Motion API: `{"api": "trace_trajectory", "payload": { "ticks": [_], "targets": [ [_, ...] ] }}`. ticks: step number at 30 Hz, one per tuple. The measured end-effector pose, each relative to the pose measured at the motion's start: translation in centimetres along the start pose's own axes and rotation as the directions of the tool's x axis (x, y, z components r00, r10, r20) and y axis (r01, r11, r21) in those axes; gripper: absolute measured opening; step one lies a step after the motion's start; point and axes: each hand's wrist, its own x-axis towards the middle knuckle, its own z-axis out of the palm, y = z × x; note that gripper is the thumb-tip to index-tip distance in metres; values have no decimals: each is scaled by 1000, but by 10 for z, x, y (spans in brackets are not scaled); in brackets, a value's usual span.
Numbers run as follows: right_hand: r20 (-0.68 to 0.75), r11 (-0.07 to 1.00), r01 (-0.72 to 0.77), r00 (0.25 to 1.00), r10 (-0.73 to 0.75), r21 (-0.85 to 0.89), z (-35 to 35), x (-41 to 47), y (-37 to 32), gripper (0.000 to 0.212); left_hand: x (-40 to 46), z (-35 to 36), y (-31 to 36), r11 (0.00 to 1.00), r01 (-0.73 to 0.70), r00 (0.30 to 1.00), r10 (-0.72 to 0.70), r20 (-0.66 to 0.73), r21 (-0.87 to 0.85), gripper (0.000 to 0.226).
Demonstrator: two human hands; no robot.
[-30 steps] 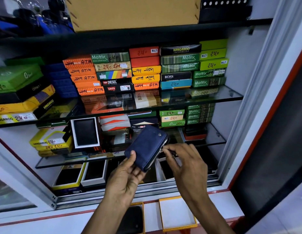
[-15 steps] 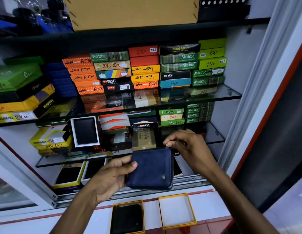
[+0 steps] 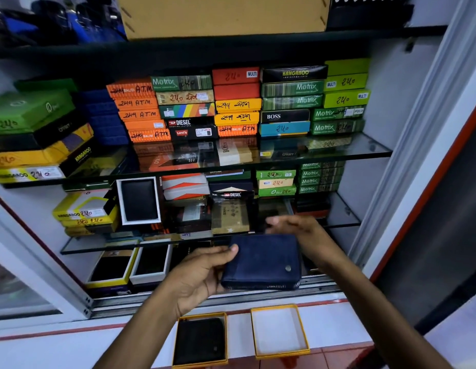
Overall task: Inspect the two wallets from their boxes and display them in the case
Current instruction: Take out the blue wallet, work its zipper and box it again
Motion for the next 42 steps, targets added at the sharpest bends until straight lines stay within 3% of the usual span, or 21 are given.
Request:
{"api": "trace_trajectory", "payload": {
  "ticks": [2,4,8,10,12,15,17,19,22,24,26,29,31,32,34,36,42],
  "targets": [
    [-32,978,-177,983,182,108,-10,-14,11,54,2,-1,-3,999,-39,996,36,-76,-31,35],
    [25,960,-226,974,225,168,-16,-26,18,62,4,0,-6,996,-94,988,93,-127,-8,25],
    [102,988,-44,994,28,149,-22,-42,17,29,10,1,-14,955,-260,952,278,-128,146,26],
    [19,997,77,997,-78,31,-26,-46,19,36,10,-2,-18,870,-389,902,427,-68,303,34],
    [-28,971,224,974,-227,-81,-29,-52,22,39,10,-8,-24,689,-531,814,577,70,493,40],
    [-29,816,454,868,-496,-357,-30,-62,34,40,13,-17,-39,196,-643,572,765,295,740,32],
    [-7,656,553,762,-648,-513,-30,-66,44,32,19,-21,-51,-89,-650,422,783,456,755,24],
    [-24,598,586,703,-711,-546,-30,-68,57,18,24,-21,-65,-185,-654,372,765,525,734,17],
    [-71,601,565,692,-718,-565,-32,-72,77,13,29,-18,-83,-153,-649,380,784,492,746,6],
    [-110,662,525,734,-670,-535,-33,-75,89,14,29,-18,-92,-42,-628,447,798,404,777,9],
    [-177,801,408,835,-522,-439,-33,-77,102,25,30,-18,-101,161,-571,571,782,249,805,29],
    [-261,965,60,957,-129,-256,-29,-74,124,49,41,-15,-120,624,-383,813,577,-71,681,48],
    [-280,966,-150,956,87,-211,-26,-68,141,47,54,-14,-138,789,-192,871,412,-270,584,53],
    [-274,938,-196,955,116,-285,-24,-67,149,41,62,-15,-148,834,-115,867,349,-354,540,50],
    [-289,854,-290,941,174,-431,-18,-67,162,35,75,-16,-165,891,-25,841,264,-473,453,37],
    [-294,811,-358,925,241,-462,-11,-70,173,19,84,-18,-180,889,42,831,223,-509,457,27],
    [-315,689,-470,882,350,-552,-3,-69,196,17,96,-23,-205,730,112,905,205,-373,674,18]
  ]
}}
